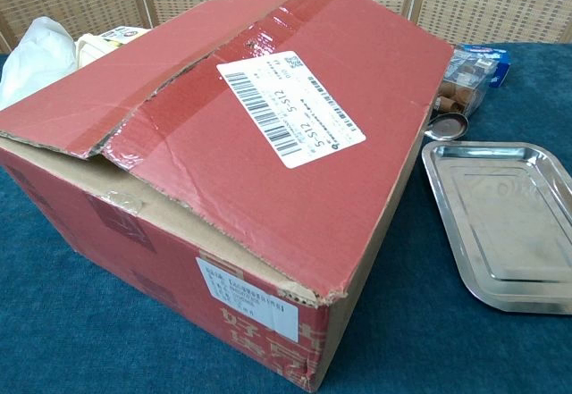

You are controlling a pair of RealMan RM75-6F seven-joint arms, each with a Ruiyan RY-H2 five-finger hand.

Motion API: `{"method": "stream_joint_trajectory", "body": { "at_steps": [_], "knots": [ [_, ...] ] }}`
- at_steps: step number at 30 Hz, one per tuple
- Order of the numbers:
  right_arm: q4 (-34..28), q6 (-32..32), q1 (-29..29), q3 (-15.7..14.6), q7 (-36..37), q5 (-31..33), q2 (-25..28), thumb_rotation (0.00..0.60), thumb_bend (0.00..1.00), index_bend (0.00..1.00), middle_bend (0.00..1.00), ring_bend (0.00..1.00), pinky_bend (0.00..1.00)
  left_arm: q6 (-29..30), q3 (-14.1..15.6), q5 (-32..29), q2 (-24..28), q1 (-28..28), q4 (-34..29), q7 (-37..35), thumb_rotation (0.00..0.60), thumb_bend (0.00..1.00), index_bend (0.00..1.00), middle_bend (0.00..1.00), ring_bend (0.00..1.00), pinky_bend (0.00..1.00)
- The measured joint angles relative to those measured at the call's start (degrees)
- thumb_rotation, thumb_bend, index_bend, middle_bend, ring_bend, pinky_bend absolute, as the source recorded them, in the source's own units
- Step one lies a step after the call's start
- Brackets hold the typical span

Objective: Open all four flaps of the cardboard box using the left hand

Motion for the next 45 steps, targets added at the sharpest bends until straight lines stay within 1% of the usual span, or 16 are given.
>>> {"method": "stream_joint_trajectory", "body": {
  "at_steps": [12, 18, 23, 30, 37, 40, 45],
  "knots": [
    [-0.4, 0.5, -0.1, 0.1, 0.3, -0.1, 0.3, 0.6, 0.0, 0.0, 0.0, 0.0, 0.21, 0.0, 0.3, 1.1, 0.0, -0.2, -0.6, -0.2, 0.6, 0.14, 0.0, 0.0, 0.0, 0.0],
    [-0.4, 0.7, -0.3, 0.2, 0.4, 0.1, 0.4, 0.6, 0.0, 0.0, 0.0, 0.0, 0.21, -0.3, 0.7, 5.1, 0.5, -1.6, -2.9, -0.6, 0.6, 0.13, 0.0, 0.0, 0.0, 0.0],
    [-0.4, 0.6, -0.3, 0.1, 0.0, -0.1, 0.2, 0.6, 0.0, 0.0, 0.0, 0.0, 0.21, -1.7, 0.9, 9.2, 0.9, -4.1, -5.9, 1.1, 0.6, 0.13, 0.0, 0.0, 0.0, 0.0],
    [-0.5, 0.7, -0.3, 0.1, -0.3, 0.0, 0.1, 0.6, 0.0, 0.0, 0.0, 0.0, 0.21, -3.8, 0.2, 11.6, 0.3, -7.1, -9.3, 3.6, 0.6, 0.13, 0.0, 0.0, 0.0, 0.0],
    [-0.6, 0.9, -0.4, 0.1, 0.0, -0.1, 0.2, 0.6, 0.0, 0.0, 0.0, 0.0, 0.21, -4.2, -0.3, 14.3, -2.9, -8.5, -11.4, 6.3, 0.6, 0.12, 0.0, 0.0, 0.0, 0.0],
    [-0.6, 0.8, -0.4, 0.1, 0.6, -0.1, 0.4, 0.6, 0.0, 0.0, 0.0, 0.0, 0.21, -4.3, -0.1, 16.2, -5.8, -8.8, -12.4, 7.8, 0.6, 0.12, 0.0, 0.0, 0.0, 0.0],
    [-0.6, 0.9, -0.4, 0.1, 1.1, -0.2, 0.7, 0.6, 0.0, 0.0, 0.0, 0.0, 0.21, -5.3, -0.1, 16.9, -10.2, -9.8, -14.6, 11.0, 0.6, 0.12, 0.0, 0.0, 0.0, 0.0]
  ]
}}
